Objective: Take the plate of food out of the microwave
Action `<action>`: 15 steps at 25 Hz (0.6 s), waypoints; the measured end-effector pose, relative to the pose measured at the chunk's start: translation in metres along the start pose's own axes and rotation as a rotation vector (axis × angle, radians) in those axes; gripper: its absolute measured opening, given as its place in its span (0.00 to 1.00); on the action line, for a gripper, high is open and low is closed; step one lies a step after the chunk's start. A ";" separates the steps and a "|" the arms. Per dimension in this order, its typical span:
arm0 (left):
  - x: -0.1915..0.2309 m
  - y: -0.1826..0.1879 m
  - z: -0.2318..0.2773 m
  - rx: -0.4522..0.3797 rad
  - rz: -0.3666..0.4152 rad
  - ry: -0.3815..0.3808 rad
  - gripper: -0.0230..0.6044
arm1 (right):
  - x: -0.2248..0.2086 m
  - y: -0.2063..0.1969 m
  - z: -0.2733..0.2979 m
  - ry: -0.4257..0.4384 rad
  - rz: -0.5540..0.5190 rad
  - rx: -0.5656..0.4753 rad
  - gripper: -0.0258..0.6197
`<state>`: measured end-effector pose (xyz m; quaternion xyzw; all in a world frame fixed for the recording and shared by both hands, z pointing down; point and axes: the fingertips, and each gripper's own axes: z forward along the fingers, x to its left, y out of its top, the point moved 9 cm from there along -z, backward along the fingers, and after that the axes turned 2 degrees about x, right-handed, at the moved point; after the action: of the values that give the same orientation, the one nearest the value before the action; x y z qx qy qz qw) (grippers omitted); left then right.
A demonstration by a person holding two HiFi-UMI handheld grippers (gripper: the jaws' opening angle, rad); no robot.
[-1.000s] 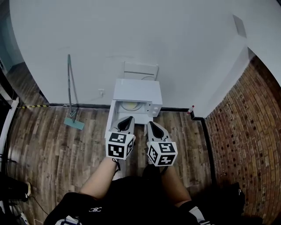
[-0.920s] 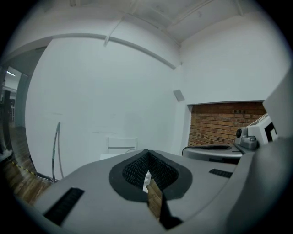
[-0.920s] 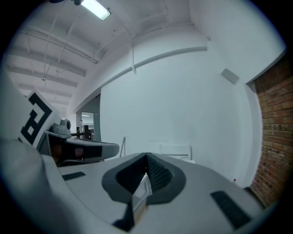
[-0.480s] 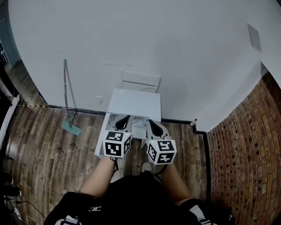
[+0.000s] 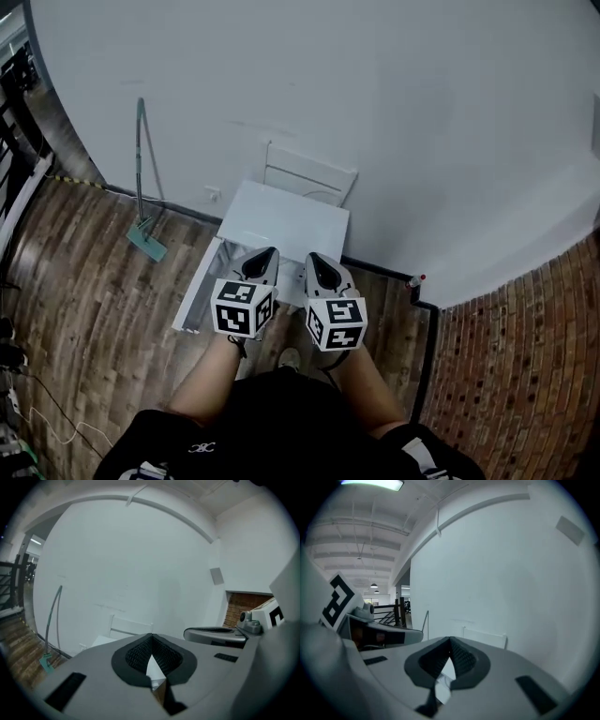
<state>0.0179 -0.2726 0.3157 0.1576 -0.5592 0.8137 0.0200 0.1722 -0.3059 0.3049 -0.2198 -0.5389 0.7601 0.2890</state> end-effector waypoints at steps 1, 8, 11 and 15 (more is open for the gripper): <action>0.002 -0.002 0.006 -0.002 -0.026 0.017 0.03 | -0.005 -0.001 0.008 0.022 -0.011 0.011 0.06; 0.033 -0.046 0.001 0.006 -0.187 0.167 0.03 | -0.001 -0.037 0.061 0.199 -0.142 0.147 0.06; 0.052 -0.077 -0.018 0.027 -0.255 0.193 0.03 | 0.020 -0.070 0.077 0.264 -0.263 0.222 0.06; 0.074 -0.117 -0.031 0.059 -0.291 0.212 0.03 | 0.041 -0.118 0.104 0.274 -0.410 0.279 0.06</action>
<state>-0.0352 -0.2107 0.4318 0.1508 -0.5011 0.8304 0.1915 0.0990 -0.3205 0.4495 -0.1649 -0.4182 0.7159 0.5342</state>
